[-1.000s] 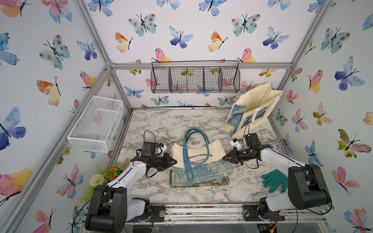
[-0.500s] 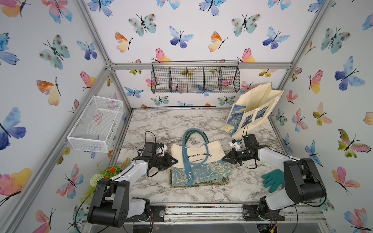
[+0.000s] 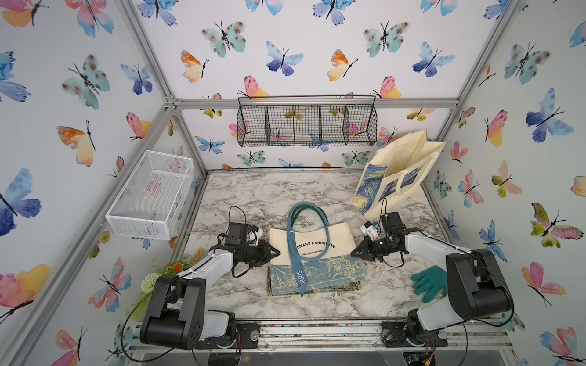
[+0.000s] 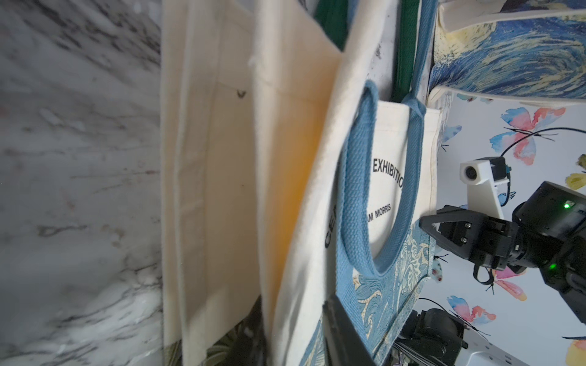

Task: Put away the canvas bag
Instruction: Adjust the canvas bag at the center of the board.

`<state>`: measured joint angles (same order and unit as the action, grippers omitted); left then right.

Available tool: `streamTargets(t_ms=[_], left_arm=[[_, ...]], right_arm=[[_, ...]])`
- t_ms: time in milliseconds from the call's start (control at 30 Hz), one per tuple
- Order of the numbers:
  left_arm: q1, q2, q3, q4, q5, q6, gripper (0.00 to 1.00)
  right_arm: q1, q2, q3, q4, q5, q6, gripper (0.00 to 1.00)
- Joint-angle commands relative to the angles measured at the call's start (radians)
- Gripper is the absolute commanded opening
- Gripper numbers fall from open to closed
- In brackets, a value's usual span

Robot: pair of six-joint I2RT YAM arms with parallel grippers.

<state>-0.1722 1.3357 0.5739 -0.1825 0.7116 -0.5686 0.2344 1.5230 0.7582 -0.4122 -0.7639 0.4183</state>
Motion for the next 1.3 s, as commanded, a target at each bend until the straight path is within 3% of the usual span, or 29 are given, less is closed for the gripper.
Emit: streamTargets(t_ms=[0,67,433,933,1267], left_arm=[[-0.004,0.009,0.045,0.000,-0.017,0.025,0.11],[-0.003,0.015,0.058,-0.001,-0.017,0.028,0.00],[-0.003,0.014,0.077,-0.030,-0.027,0.046,0.00],[0.005,0.007,0.092,-0.050,-0.041,0.053,0.00],[0.031,0.010,0.072,-0.045,-0.055,0.065,0.00]], right_arm=[[0.004,-0.021,-0.020,-0.045,-0.015,-0.018,0.04],[0.003,-0.034,-0.020,-0.045,-0.031,-0.018,0.02],[0.012,-0.047,-0.028,-0.065,-0.069,-0.042,0.02],[0.133,-0.011,-0.026,-0.052,-0.105,-0.047,0.02],[0.152,0.042,-0.087,-0.032,-0.113,-0.056,0.04]])
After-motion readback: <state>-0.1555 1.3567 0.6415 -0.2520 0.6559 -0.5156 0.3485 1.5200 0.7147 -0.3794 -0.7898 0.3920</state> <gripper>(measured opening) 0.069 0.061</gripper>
